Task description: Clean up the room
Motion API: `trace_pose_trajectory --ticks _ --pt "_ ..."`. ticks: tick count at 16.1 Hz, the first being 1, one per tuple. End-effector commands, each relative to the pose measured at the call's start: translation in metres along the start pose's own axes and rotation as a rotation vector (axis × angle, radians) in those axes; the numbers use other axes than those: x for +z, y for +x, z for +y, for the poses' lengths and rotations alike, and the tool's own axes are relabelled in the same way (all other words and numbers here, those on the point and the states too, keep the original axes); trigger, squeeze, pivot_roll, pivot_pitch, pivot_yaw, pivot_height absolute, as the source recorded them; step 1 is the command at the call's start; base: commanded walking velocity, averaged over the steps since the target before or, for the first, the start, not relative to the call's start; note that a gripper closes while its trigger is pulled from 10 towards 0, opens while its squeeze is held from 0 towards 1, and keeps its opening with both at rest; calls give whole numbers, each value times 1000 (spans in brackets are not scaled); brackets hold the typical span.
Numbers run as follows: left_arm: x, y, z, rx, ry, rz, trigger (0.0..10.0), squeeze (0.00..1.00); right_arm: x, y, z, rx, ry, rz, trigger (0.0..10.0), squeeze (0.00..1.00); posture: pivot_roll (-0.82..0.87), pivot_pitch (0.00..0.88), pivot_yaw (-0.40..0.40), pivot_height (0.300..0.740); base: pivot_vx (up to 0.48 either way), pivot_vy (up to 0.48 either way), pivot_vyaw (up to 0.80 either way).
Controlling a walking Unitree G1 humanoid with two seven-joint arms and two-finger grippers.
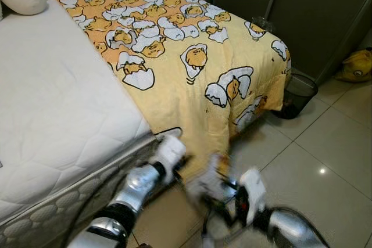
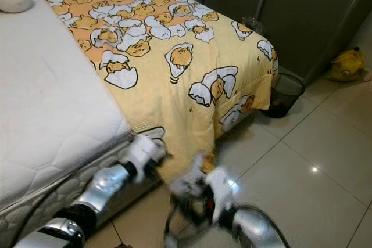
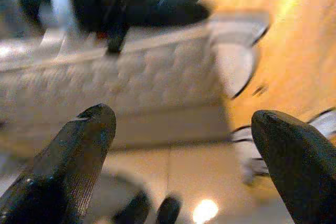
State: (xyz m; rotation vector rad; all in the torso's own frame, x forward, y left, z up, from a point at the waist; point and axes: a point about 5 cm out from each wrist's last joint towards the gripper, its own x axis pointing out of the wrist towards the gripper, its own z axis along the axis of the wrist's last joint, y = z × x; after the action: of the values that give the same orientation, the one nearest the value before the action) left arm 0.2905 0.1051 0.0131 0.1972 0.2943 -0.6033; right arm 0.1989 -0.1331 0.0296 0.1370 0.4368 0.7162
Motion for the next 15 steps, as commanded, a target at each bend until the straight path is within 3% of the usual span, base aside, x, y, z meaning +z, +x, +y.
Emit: trace_pose_trajectory --ticks 1,2,3,4,6,7,9,10,11,12,13,14,15 --pt "8 -4 31 202 -80 -30 10000 1000 21 -2 -17 -131 -39 -117 10000 0 -50 0 -3 740 0 0 0" --pt "9 -7 40 266 -99 -30 10000 1000 25 -2 -21 -168 -53 -144 10000 0 -44 0 -3 740 0 0 0" --pt "6 -16 61 411 -166 -20 10000 1000 31 -4 -24 -240 -58 -192 10000 0 -36 0 -5 740 0 0 0" --pt "4 -26 76 506 -193 -24 10000 1000 31 -9 -30 -381 -38 -246 10000 0 -29 0 -5 740 0 0 0" --pt "3 -39 83 536 -153 -59 10000 1000 19 -23 -35 -563 -28 -290 10000 0 -13 0 1 740 0 0 0" --pt "4 -54 80 493 -100 -111 9608 1000 10 -33 -39 -663 -33 -288 10000 0 0 0 16 740 0 0 0" --pt "8 -70 75 466 -55 -161 10000 1000 0 -37 -42 -722 -30 -274 10000 0 6 0 14 740 0 0 0" --pt "13 -70 72 479 -49 -181 10000 996 0 -34 -43 -734 -18 -272 10000 0 6 0 3 740 0 0 0" --pt "20 -63 67 476 -46 -200 10000 863 4 -29 -42 -727 -22 -275 10000 0 10 0 -2 740 0 -480 756" --pt "25 -56 62 461 -25 -211 10000 863 5 -25 -43 -715 -33 -275 10000 0 11 0 1 740 0 -480 756" --pt "30 -49 59 492 -41 -219 10000 0 9 -19 -43 -698 -44 -279 10000 0 9 0 4 740 0 -480 675" --pt "32 -49 59 549 -107 -216 10000 0 15 -18 -50 -716 -27 -307 10000 0 7 0 12 740 0 -480 638" --pt "32 -55 59 570 -122 -205 10000 0 18 -18 -53 -730 -28 -325 10000 0 6 0 15 740 0 -480 613"
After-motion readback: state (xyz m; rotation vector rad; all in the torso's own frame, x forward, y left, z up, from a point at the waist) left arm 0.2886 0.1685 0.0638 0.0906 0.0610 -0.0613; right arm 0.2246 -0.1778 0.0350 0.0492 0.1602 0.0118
